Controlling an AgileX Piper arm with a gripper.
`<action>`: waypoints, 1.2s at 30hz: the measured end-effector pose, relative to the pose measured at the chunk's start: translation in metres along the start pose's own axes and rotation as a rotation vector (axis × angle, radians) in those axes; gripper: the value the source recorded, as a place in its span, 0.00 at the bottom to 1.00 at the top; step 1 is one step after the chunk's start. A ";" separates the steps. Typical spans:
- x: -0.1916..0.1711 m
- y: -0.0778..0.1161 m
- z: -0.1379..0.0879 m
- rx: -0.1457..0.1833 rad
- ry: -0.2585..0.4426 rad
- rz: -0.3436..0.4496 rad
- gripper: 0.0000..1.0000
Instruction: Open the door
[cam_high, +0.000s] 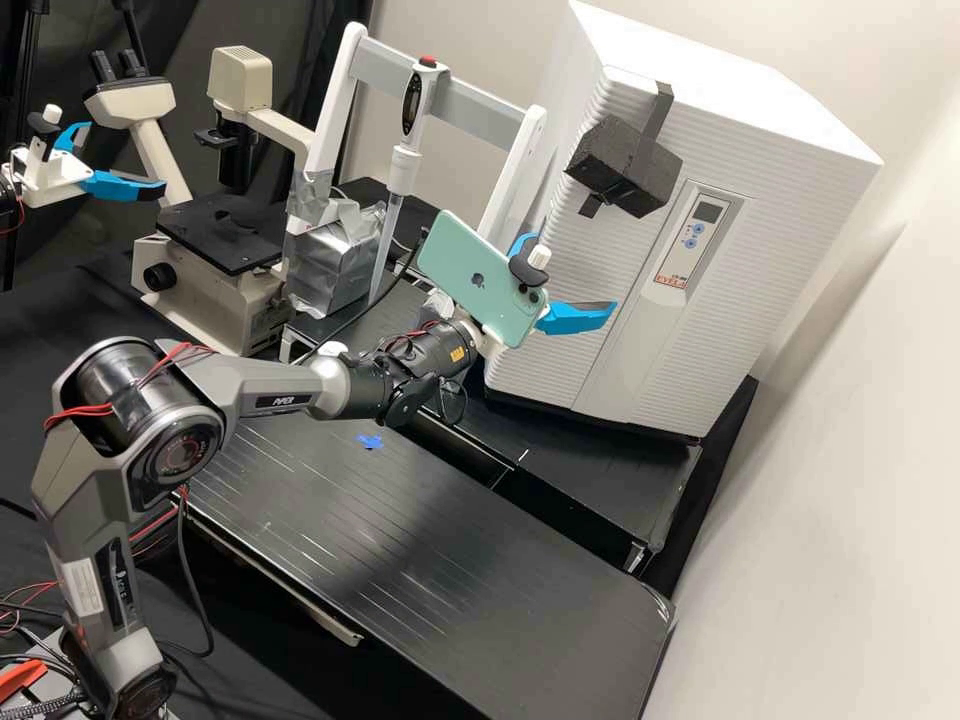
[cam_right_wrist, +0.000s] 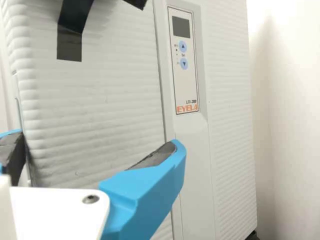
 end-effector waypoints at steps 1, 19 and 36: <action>0.000 0.000 0.000 0.000 0.000 0.000 0.00; 0.000 -0.001 -0.001 -0.024 0.011 -0.015 0.00; -0.001 -0.004 0.000 -0.047 0.021 -0.032 0.00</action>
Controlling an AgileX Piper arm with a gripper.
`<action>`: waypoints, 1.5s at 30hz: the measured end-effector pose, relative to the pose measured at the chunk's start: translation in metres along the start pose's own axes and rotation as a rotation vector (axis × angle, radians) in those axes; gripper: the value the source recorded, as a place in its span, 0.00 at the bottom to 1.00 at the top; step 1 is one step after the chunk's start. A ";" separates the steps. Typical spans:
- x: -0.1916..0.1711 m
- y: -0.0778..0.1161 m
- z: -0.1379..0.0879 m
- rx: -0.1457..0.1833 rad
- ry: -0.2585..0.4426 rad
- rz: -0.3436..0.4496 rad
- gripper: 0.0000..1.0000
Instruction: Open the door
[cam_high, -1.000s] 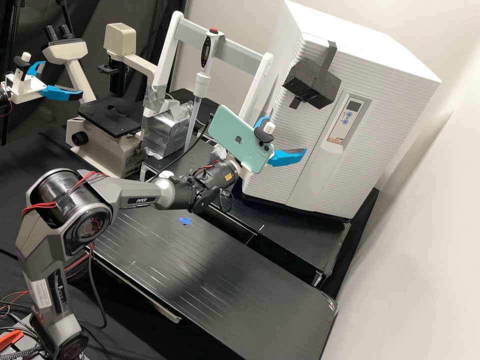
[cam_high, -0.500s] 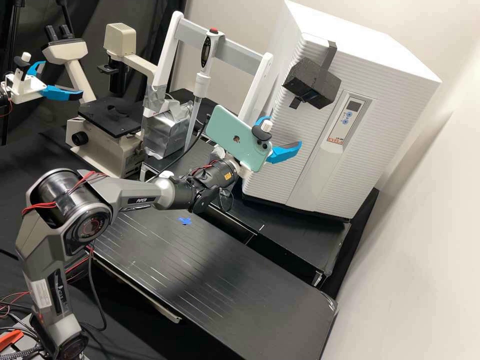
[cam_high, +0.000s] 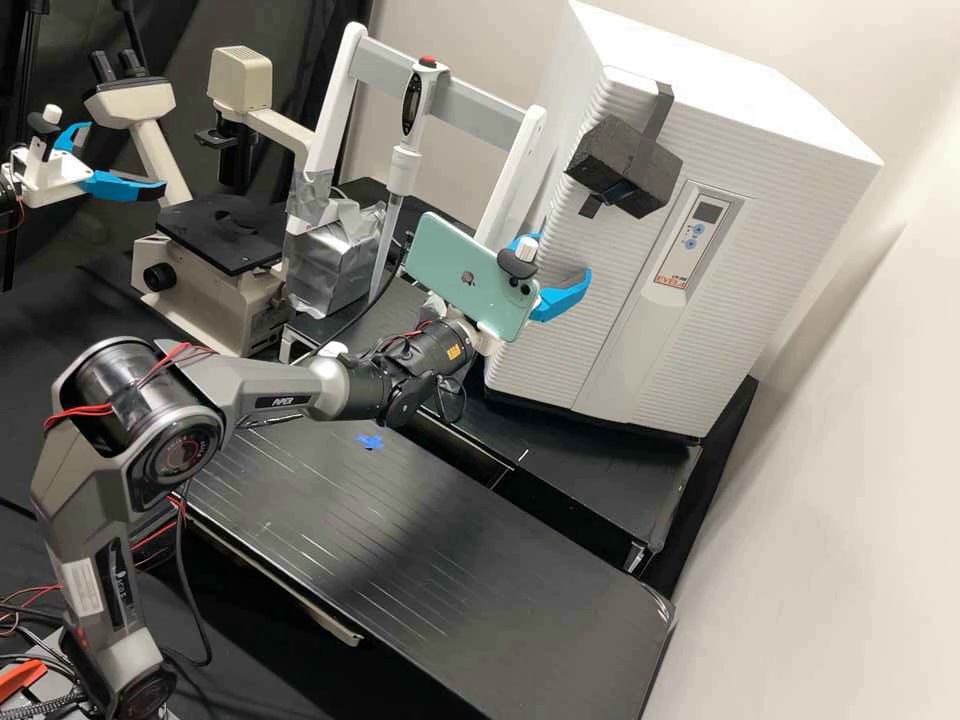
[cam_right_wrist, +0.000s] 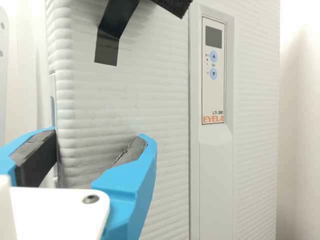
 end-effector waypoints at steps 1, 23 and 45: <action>0.000 0.000 0.000 0.000 0.000 0.000 0.00; -0.006 0.002 0.012 -0.018 0.028 -0.028 0.00; -0.044 0.025 0.040 0.015 0.070 0.023 0.00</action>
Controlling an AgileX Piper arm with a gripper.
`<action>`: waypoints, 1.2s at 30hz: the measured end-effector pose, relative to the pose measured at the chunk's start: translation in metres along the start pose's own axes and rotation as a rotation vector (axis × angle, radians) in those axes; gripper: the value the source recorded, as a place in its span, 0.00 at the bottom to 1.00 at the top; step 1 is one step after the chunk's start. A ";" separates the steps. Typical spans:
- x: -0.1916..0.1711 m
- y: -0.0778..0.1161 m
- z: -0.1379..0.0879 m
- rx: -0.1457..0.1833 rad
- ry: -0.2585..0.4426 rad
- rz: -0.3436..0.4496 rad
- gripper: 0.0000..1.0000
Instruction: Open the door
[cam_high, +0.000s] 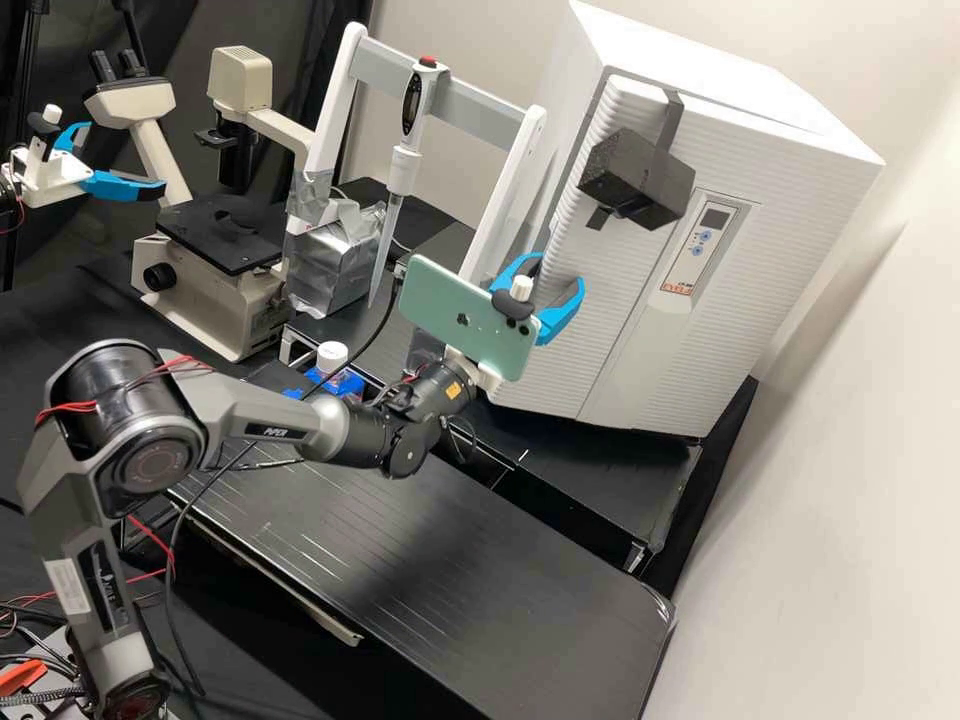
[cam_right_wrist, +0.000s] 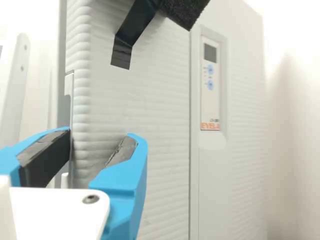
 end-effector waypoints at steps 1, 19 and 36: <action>-0.005 0.002 0.002 0.010 -0.001 0.011 0.00; -0.059 0.029 0.043 0.097 -0.113 0.262 0.00; -0.141 0.015 0.047 0.084 -0.200 0.202 1.00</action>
